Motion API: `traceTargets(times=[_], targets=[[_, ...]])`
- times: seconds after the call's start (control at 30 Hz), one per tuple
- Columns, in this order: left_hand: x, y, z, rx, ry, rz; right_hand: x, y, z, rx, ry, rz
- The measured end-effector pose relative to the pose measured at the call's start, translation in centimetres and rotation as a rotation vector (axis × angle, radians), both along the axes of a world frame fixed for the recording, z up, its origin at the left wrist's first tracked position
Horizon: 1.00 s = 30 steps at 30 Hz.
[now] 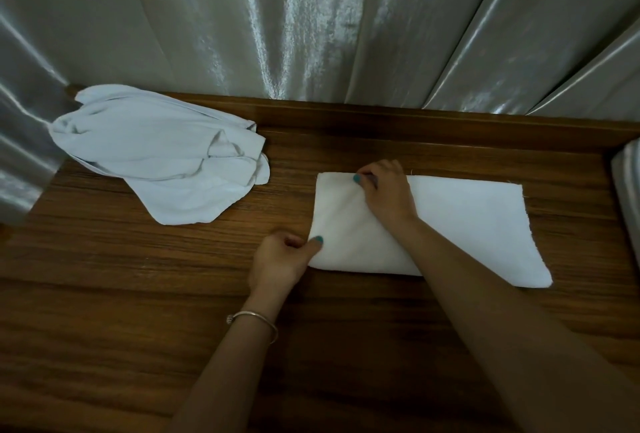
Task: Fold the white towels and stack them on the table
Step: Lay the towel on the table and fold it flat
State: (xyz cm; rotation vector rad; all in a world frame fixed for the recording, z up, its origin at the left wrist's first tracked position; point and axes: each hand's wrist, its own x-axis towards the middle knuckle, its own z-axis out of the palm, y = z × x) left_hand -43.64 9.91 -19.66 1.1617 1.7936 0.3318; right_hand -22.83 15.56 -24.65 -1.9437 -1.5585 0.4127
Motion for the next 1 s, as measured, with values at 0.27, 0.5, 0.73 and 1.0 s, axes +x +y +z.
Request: traceTargets(times=[0.27, 0.5, 0.73, 1.0], targets=[[5.6, -0.8, 0.9, 0.781, 0.185, -0.218, -0.6, -3.4, 2.4, 0.201, 0.200, -0.094], [10.1, -0.9, -3.7, 0.587, 0.560, -0.758, 2.8, -8.1, 1.5, -0.136, -0.182, 0.223], [8.6, -0.7, -4.1, 0.549, 0.640, -0.646, 12.5, -13.4, 1.7, -0.461, -0.450, -0.050], [9.8, 0.2, -2.2, 0.402, 0.725, -0.544, 13.7, -14.3, 3.0, -0.557, -0.520, -0.237]])
